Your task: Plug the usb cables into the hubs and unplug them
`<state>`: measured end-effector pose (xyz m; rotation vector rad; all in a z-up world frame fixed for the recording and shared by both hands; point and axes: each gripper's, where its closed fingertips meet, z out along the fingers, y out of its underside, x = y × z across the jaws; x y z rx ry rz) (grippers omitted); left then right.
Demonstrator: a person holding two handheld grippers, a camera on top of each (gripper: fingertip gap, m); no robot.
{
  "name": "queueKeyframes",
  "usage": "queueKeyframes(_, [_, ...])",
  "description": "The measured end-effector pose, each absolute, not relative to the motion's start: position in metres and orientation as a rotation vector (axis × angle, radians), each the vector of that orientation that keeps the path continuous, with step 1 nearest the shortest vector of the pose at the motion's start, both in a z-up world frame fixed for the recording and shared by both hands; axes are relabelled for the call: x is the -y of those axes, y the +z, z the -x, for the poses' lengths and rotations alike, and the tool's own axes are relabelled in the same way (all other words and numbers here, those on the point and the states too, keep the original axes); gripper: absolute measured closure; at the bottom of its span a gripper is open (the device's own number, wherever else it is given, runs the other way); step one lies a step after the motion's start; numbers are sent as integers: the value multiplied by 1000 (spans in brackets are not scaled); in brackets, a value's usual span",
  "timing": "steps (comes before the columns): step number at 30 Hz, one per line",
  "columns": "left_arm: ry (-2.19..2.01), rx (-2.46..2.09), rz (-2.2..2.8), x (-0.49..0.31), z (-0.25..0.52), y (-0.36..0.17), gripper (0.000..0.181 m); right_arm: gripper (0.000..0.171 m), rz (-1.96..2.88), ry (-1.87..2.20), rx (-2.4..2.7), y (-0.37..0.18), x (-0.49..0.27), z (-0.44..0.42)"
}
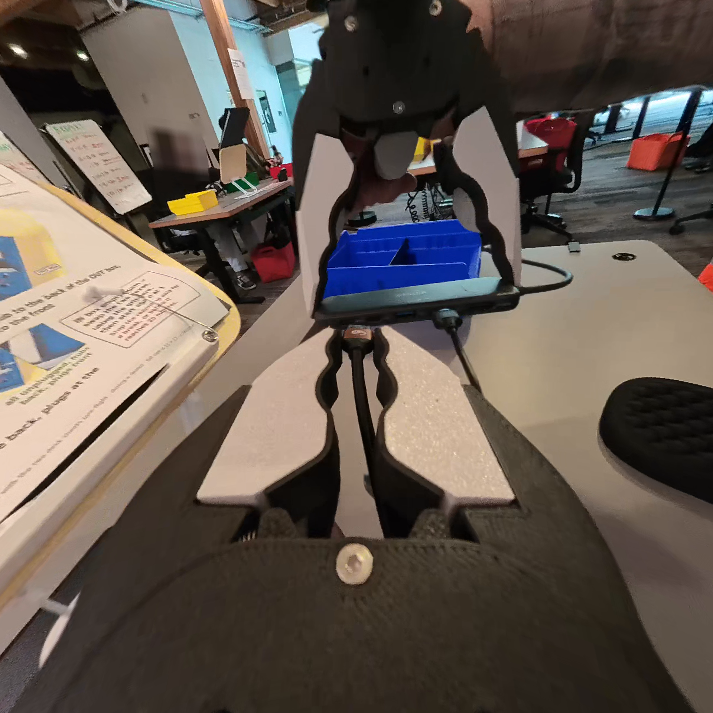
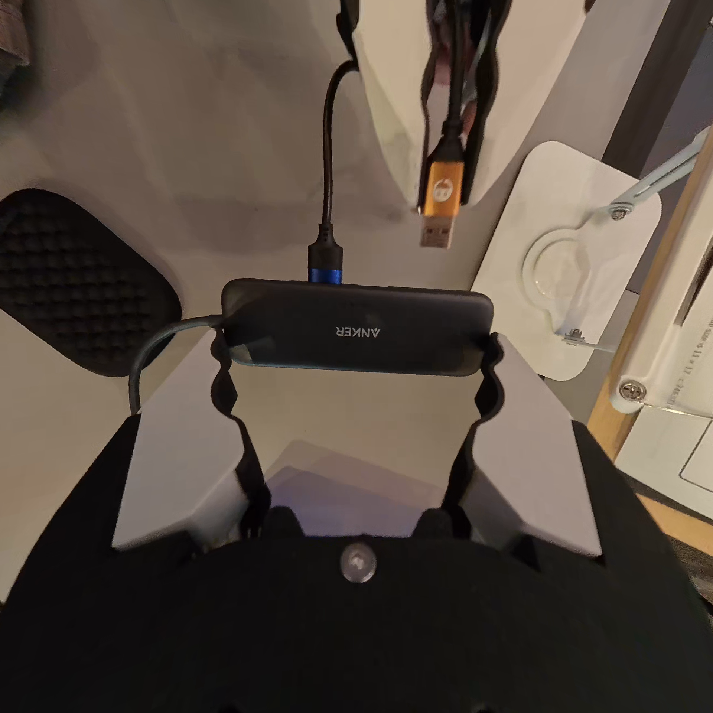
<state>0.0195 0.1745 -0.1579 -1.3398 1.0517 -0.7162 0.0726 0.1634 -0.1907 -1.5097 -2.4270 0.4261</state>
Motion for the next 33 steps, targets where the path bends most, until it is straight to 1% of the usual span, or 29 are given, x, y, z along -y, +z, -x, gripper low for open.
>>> queueKeyframes(14, [-784, -1018, 1322, -171, -33, -160, 166, 44, 1518, 398, 2430, -190, -167, -70])
queueKeyframes(18, [-770, -966, 1314, -180, -16, -151, 166, 44, 1511, 410, 2424, -190, -165, -71])
queueKeyframes(23, [-677, -824, 1346, -213, 30, -151, 166, 44, 1491, 452, 2397, -180, -161, -68])
queueKeyframes(25, [-637, -779, 1401, -230, 52, -163, 166, 44, 1476, 482, 2384, -172, -157, -65])
queueKeyframes(28, [-592, -802, 1482, -242, 64, -189, 166, 44, 1455, 491, 2372, -160, -154, -62])
queueKeyframes(33, [-632, -876, 1596, -246, 52, -233, 166, 44, 1427, 510, 2343, -138, -152, -55])
